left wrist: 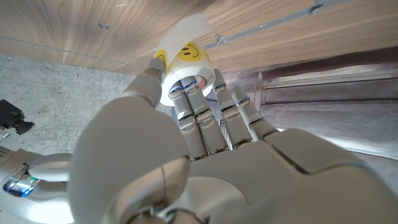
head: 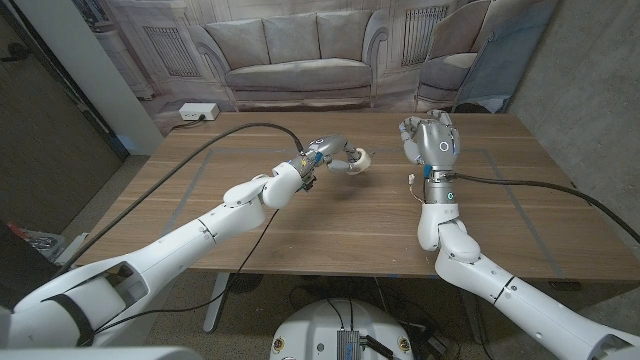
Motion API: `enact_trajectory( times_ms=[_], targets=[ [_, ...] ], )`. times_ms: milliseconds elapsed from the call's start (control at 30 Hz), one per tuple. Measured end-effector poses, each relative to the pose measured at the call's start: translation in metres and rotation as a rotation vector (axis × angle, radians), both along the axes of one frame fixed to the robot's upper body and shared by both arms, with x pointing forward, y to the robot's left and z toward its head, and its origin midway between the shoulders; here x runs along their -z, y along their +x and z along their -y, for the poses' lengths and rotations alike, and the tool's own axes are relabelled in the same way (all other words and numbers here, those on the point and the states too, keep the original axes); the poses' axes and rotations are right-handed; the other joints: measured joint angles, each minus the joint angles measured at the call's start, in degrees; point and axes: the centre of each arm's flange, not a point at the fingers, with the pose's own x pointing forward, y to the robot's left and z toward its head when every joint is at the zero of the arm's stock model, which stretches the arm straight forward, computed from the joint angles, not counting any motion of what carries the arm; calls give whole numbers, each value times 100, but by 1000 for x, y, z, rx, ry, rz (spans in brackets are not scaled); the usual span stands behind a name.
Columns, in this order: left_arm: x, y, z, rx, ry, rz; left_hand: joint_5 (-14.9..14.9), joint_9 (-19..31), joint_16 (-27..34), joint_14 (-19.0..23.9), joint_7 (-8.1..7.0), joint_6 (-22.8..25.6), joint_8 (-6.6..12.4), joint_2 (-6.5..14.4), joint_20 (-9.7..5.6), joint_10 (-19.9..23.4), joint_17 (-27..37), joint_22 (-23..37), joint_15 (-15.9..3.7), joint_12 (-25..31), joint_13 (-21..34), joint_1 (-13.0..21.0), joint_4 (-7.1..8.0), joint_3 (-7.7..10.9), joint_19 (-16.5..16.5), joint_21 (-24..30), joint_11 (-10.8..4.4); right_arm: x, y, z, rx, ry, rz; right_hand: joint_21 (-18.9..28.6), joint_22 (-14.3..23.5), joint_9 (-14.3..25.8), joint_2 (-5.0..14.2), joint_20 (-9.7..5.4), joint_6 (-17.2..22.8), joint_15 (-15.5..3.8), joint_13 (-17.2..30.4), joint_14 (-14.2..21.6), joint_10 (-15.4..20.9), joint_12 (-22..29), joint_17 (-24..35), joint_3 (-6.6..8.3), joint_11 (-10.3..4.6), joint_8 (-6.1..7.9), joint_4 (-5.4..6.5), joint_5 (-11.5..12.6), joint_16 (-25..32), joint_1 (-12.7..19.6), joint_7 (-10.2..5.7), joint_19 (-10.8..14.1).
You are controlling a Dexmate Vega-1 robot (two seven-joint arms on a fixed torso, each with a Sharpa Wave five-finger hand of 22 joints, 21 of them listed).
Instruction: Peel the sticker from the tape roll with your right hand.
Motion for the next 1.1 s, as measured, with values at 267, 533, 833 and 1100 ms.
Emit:
enact_trajectory(
  times_ms=[267,533,833,1100],
  targets=[
    [3,1,-8,-2,-8,9,0,1,-1,0,1,0,0,0,30,-28,0,0,0,3,0,0,0,0,-30,0,-28,3,-6,-9,4,12,16,126,-47,-85,1,0,-171,29,-103,-94,-276,-207,-38,13,-27,-30,40,-1,-203,-2,-101,0],
    [4,4,-12,-3,-7,10,-1,2,-1,0,1,0,-2,0,30,-27,-1,0,0,5,0,0,0,0,-29,22,-29,0,-8,-15,-4,15,23,215,-124,-206,-150,13,-728,106,-172,-316,-738,-470,-140,-202,117,-317,299,2,-473,-519,-34,-53],
    [2,8,-16,-2,-5,12,-3,5,-11,-1,1,0,-6,0,30,-28,-1,0,1,21,0,0,0,0,-29,21,-28,-4,-4,-21,-15,8,5,234,-264,-371,-465,206,-1513,214,-284,-758,-1435,-867,-327,-641,375,-776,705,50,-828,-1478,117,-247],
    [1,10,-19,-1,-7,10,-10,5,-11,-2,1,0,-18,0,30,-28,-4,1,2,28,0,0,0,0,-28,43,-29,-6,3,-25,-30,-1,-13,279,-355,-437,-502,246,-2142,302,-465,-1003,-1860,-1192,-443,-734,519,-1141,799,117,-972,-1695,199,-349]
  ],
)
